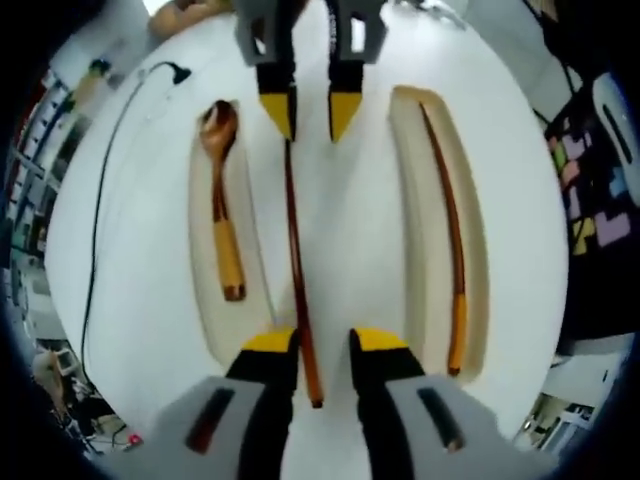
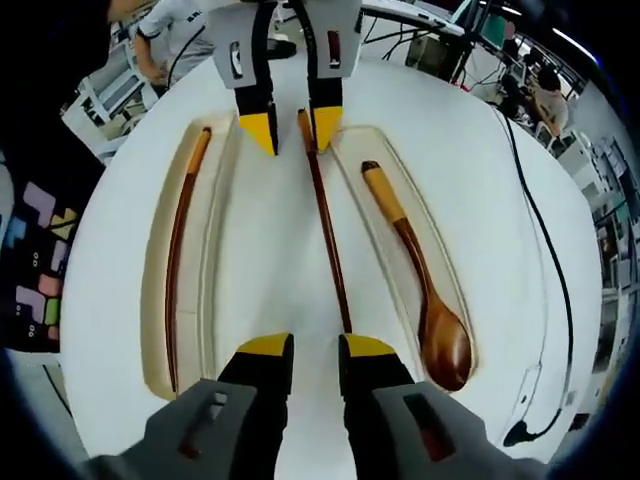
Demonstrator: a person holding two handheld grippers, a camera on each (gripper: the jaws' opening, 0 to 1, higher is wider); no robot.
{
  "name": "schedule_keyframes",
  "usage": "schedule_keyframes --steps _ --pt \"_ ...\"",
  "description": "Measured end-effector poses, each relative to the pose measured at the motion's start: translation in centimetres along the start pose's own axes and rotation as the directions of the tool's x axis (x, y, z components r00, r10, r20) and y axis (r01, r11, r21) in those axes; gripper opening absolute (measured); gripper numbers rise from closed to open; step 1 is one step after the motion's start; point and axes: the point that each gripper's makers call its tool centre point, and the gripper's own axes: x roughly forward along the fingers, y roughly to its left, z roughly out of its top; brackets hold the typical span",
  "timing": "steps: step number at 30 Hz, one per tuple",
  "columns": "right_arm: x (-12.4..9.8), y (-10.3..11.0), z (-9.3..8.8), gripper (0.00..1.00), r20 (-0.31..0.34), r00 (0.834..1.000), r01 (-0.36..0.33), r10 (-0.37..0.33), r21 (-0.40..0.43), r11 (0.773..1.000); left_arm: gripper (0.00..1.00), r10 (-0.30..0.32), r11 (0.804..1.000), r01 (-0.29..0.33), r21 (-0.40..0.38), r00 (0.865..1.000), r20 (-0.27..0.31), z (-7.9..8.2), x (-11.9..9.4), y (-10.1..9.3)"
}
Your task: Arrange the utensils inside the cutlery case until each visible utensil rests in its matching compartment.
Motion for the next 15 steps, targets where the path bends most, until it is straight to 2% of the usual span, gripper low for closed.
schedule_keyframes --steps 6,9,15 --pt "-1.5 -1.1 1.4 0.15 0.042 0.999 0.019 -0.019 0.000 1.000 0.22 -0.014 1.000 0.014 -0.014 1.000 -0.022 -0.9 -0.2 0.0" --pt "-1.3 -1.4 1.6 0.15 0.034 0.999 0.019 -0.019 -0.007 1.000 0.22 -0.017 1.000 0.017 -0.020 0.999 -0.034 -1.2 -0.2 0.0" --pt "-0.1 -1.1 1.7 0.15 0.017 0.999 -0.030 0.030 -0.007 1.000 0.21 -0.018 1.000 0.017 -0.025 0.999 -0.045 -1.7 -0.3 0.0"
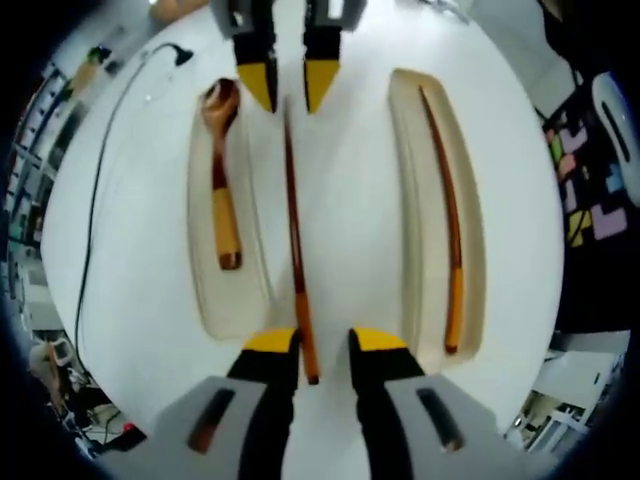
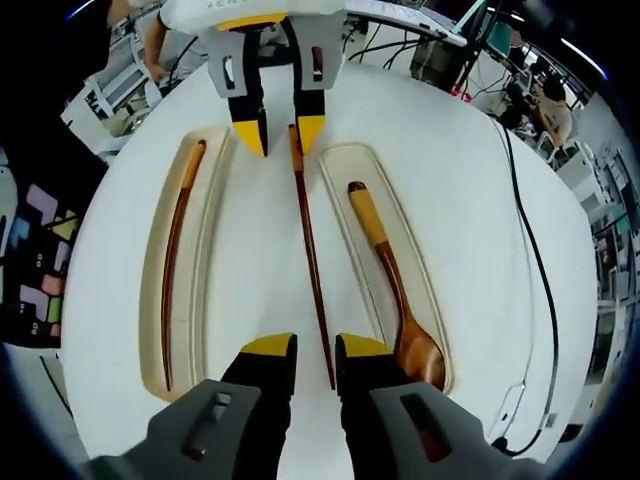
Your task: Arrange the utensils inside the cutlery case until each visible utensil rests in its matching compartment.
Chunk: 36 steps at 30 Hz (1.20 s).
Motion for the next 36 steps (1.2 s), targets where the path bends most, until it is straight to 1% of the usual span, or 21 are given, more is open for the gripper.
schedule_keyframes --steps 7,9,10,11,12,13,16,17,18,22,24,25,27,29,30,31,32,33,34,35,36 --pt "0.5 -0.4 -0.6 0.15 -0.032 0.999 -0.019 0.019 -0.003 1.000 0.20 0.000 1.000 0.000 -0.021 1.000 -0.010 0.0 0.1 0.2" --pt "0.9 -0.3 -0.8 0.16 -0.045 0.998 -0.039 0.040 0.004 0.999 0.19 0.000 0.999 -0.001 -0.035 1.000 -0.013 0.0 0.1 0.3" --pt "0.7 -0.4 -0.5 0.15 -0.036 0.998 -0.051 0.050 -0.016 0.999 0.19 0.000 0.999 -0.001 -0.039 1.000 -0.013 0.0 0.1 0.3" --pt "0.7 -0.4 -0.5 0.14 -0.043 0.998 -0.040 0.041 0.016 0.999 0.18 -0.001 0.999 0.000 -0.040 1.000 -0.014 0.0 0.1 0.3" --pt "0.7 -0.4 -0.6 0.13 -0.052 0.998 -0.036 0.037 0.004 0.999 0.18 -0.002 0.999 0.002 -0.038 1.000 -0.014 0.0 0.1 0.4" --pt "0.7 -0.5 -0.5 0.13 -0.058 0.998 -0.039 0.036 -0.042 0.998 0.17 -0.003 0.999 0.003 -0.032 1.000 -0.014 0.0 0.1 0.5" --pt "0.6 -0.5 -0.6 0.13 -0.057 0.997 -0.047 0.046 -0.023 0.999 0.14 -0.002 1.000 0.001 -0.009 1.000 -0.011 0.0 0.2 0.8" --pt "0.6 -0.4 -0.6 0.13 -0.057 0.997 -0.051 0.049 -0.033 0.998 0.13 0.003 1.000 -0.003 -0.005 1.000 -0.011 -0.1 0.2 0.9" --pt "0.6 -0.4 -0.6 0.13 -0.058 0.997 -0.053 0.050 -0.045 0.998 0.13 0.008 1.000 -0.008 0.002 1.000 -0.015 0.0 0.2 0.8" --pt "0.6 -0.5 -0.8 0.13 -0.066 0.997 -0.047 0.044 -0.046 0.998 0.11 0.020 0.999 -0.019 0.027 0.999 -0.045 0.1 0.4 0.7" --pt "0.6 -0.5 -0.8 0.13 -0.067 0.997 -0.040 0.037 -0.034 0.999 0.11 0.018 1.000 -0.017 0.020 0.998 -0.055 0.2 0.3 0.9" --pt "0.6 -0.6 -0.8 0.13 -0.067 0.997 -0.039 0.037 -0.036 0.999 0.10 0.016 1.000 -0.016 0.003 0.998 -0.054 0.2 0.3 1.0" --pt "0.6 -0.8 -0.8 0.11 -0.060 0.997 -0.039 0.038 -0.021 0.999 0.09 0.013 1.000 -0.013 -0.013 0.999 -0.045 0.2 0.3 1.1" --pt "0.7 -0.9 -0.7 0.08 -0.053 0.998 -0.040 0.038 -0.041 0.998 0.07 0.016 0.999 -0.017 -0.028 1.000 -0.018 0.1 0.2 1.3" --pt "0.7 -1.0 -0.6 0.06 -0.051 0.998 -0.042 0.040 -0.044 0.998 0.07 0.015 0.999 -0.015 -0.041 1.000 -0.008 0.1 0.2 1.2" --pt "0.7 -1.2 -0.6 0.02 -0.049 0.998 -0.042 0.040 -0.042 0.998 0.07 0.016 0.999 -0.016 -0.043 1.000 0.000 0.1 0.2 1.1" --pt "0.8 -1.1 -0.5 0.01 -0.051 0.997 -0.055 0.053 -0.048 0.997 0.07 0.019 0.999 -0.019 -0.044 1.000 0.009 0.1 0.2 1.1" --pt "0.8 -1.2 -0.5 0.01 -0.056 0.997 -0.054 0.051 -0.049 0.997 0.07 0.021 0.999 -0.021 -0.046 1.000 0.013 0.1 0.2 1.1" --pt "0.7 -1.2 -0.5 0.01 -0.068 0.997 -0.054 0.048 -0.096 0.994 0.07 0.024 0.999 -0.023 -0.046 1.000 0.017 0.2 0.2 1.0" --pt "0.7 -1.2 -0.5 0.02 -0.074 0.997 -0.045 0.036 -0.118 0.992 0.07 0.026 0.999 -0.025 -0.044 0.999 0.020 0.2 0.2 1.0" --pt "0.8 -1.0 -0.5 0.02 -0.071 0.997 -0.042 0.035 -0.105 0.994 0.06 0.027 0.999 -0.026 -0.041 0.999 0.020 0.2 0.2 1.0"
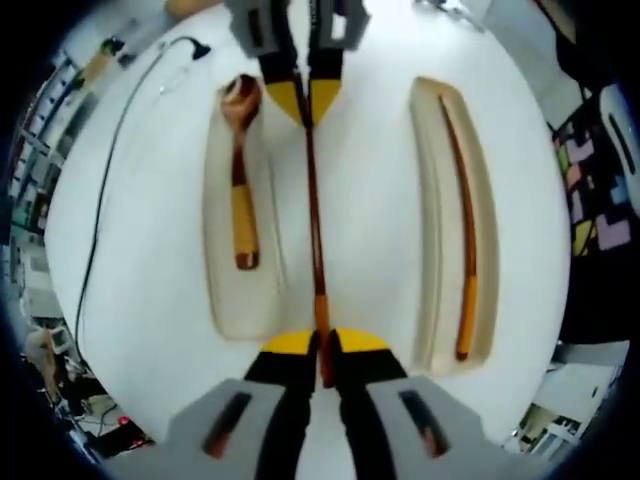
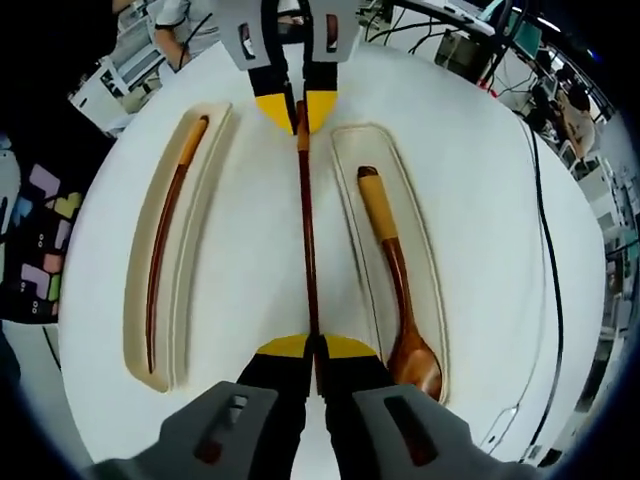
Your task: Arrange the utensils inside the cutlery case until each visible utensil rests in its matching compartment.
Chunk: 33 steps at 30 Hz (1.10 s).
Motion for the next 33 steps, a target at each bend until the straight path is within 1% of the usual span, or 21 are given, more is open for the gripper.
schedule_keyframes --steps 1,3,6,8,9,10,12,15,16,18,20,22,25,27,30,33 --pt "-0.04 -0.10 -0.03 0.02 0.000 1.000 0.008 -0.008 0.016 1.000 0.06 -0.001 1.000 0.001 -0.002 1.000 -0.002 0.02 0.01 -0.01" --pt "-0.10 -0.06 -0.12 0.01 0.022 1.000 0.018 -0.020 0.054 0.998 0.06 -0.003 1.000 0.003 -0.013 1.000 -0.008 0.05 0.02 0.01" --pt "-0.17 -0.18 -0.22 0.01 0.053 0.998 0.026 -0.029 0.061 0.998 0.06 -0.008 1.000 0.008 -0.022 1.000 -0.016 0.04 0.02 -0.03" --pt "-0.07 -0.01 -0.21 0.01 0.072 0.997 0.019 -0.027 0.102 0.995 0.06 -0.015 1.000 0.014 -0.022 1.000 -0.019 0.03 0.02 -0.09" --pt "-0.07 -0.02 -0.27 0.01 0.072 0.997 0.021 -0.028 0.088 0.996 0.06 -0.018 1.000 0.018 -0.014 1.000 -0.023 0.03 0.03 -0.12" --pt "-0.07 -0.05 -0.26 0.01 0.077 0.996 0.031 -0.035 0.052 0.998 0.06 -0.020 1.000 0.020 -0.011 0.999 -0.027 0.07 0.05 -0.13" --pt "-0.07 -0.10 -0.34 0.01 0.071 0.996 0.050 -0.051 0.011 0.999 0.06 -0.022 1.000 0.021 -0.006 0.999 -0.039 0.13 0.10 -0.09" --pt "0.01 -0.22 -0.36 0.00 0.063 0.996 0.060 -0.060 -0.001 0.998 0.06 -0.020 1.000 0.021 0.010 0.998 -0.058 0.13 0.11 -0.17" --pt "0.06 -0.22 -0.34 0.00 0.058 0.996 0.063 -0.063 0.003 0.998 0.06 -0.022 1.000 0.023 0.011 0.998 -0.062 0.12 0.10 -0.12" --pt "0.08 -0.09 -0.36 0.00 0.040 0.997 0.062 -0.063 0.038 0.997 0.06 -0.028 1.000 0.029 0.007 0.997 -0.067 0.08 0.08 -0.03" --pt "0.16 0.05 -0.24 0.00 0.021 0.998 0.063 -0.064 0.043 0.997 0.06 -0.038 0.999 0.038 -0.004 0.998 -0.052 0.00 0.01 0.04" --pt "0.14 0.02 -0.32 0.00 -0.007 0.997 0.071 -0.071 0.017 0.997 0.06 -0.047 0.998 0.046 -0.037 0.999 -0.022 0.01 -0.02 0.05" --pt "0.18 -0.07 -0.18 0.00 -0.035 0.997 0.067 -0.067 -0.003 0.998 0.06 -0.053 0.998 0.053 -0.036 0.999 -0.002 -0.06 -0.12 -0.05" --pt "0.13 0.08 -0.20 0.00 -0.038 0.998 0.060 -0.060 -0.001 0.998 0.06 -0.056 0.997 0.055 -0.053 0.998 -0.006 0.06 -0.06 -0.03" --pt "0.08 0.26 -0.35 0.00 -0.056 0.997 0.056 -0.057 -0.016 0.998 0.06 -0.056 0.998 0.056 -0.040 0.998 -0.004 0.20 -0.07 0.09" --pt "-0.20 0.53 -0.49 0.00 -0.048 0.997 0.054 -0.054 -0.006 0.999 0.06 -0.060 0.998 0.060 -0.036 0.998 -0.006 0.28 -0.17 0.19"
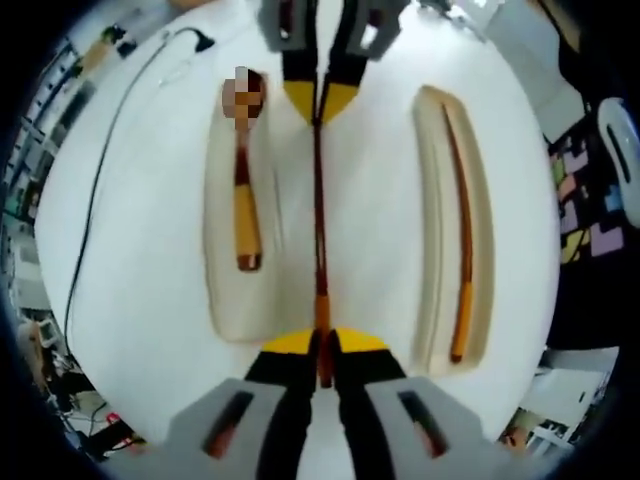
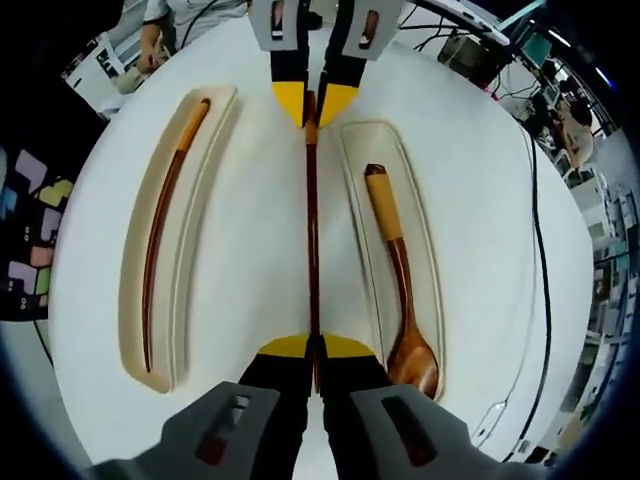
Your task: Arrange the utensils inside the cutlery case until each visible utensil rests in its matching compartment.
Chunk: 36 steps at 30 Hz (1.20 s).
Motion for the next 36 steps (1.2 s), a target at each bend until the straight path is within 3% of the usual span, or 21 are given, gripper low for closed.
schedule_keyframes --steps 12,24,36 --pt "-4.2 0.3 -0.8 0.00 -0.003 0.999 0.044 -0.044 0.018 0.999 0.06 0.022 0.998 -0.023 0.052 0.999 0.025 2.4 -2.3 -0.3" --pt "-5.0 2.2 -0.3 0.00 0.018 0.999 0.043 -0.043 0.024 0.999 0.06 0.020 0.997 -0.022 0.074 0.999 0.028 2.3 -3.4 -1.7" --pt "-4.9 5.4 0.0 0.00 0.016 1.000 0.017 -0.017 0.012 1.000 0.06 -0.033 0.996 0.029 0.083 0.998 0.051 2.1 -3.3 -4.9"
